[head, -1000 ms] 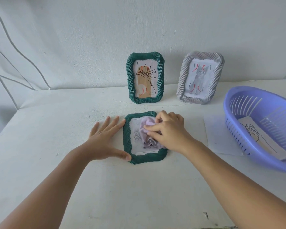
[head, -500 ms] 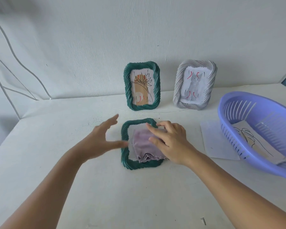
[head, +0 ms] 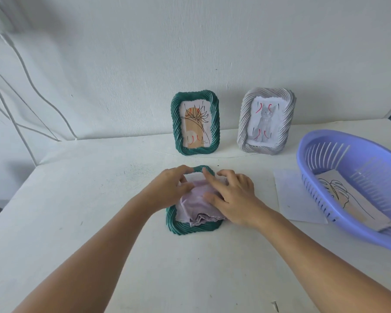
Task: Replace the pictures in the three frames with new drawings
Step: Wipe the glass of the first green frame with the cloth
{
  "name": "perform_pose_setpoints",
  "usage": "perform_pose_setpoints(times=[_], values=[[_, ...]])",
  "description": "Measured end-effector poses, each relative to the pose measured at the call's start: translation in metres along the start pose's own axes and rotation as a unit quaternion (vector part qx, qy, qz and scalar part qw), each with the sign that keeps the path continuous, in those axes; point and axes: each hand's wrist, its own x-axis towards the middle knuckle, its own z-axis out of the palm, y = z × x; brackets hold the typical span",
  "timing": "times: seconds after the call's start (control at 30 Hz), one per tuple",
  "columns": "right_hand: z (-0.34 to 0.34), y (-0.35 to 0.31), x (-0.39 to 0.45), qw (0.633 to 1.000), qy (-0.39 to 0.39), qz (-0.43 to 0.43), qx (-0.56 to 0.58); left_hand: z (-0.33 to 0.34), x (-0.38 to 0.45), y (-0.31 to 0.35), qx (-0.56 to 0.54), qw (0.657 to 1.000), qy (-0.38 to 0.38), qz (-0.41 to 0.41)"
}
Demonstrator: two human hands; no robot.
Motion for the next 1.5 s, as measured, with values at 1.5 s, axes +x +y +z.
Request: perform_pose_setpoints(times=[1.5], values=[[0.01,-0.012,0.005,0.993,0.041,0.106,0.01,0.013,-0.052,-0.019,0.162,0.978,0.079,-0.106]])
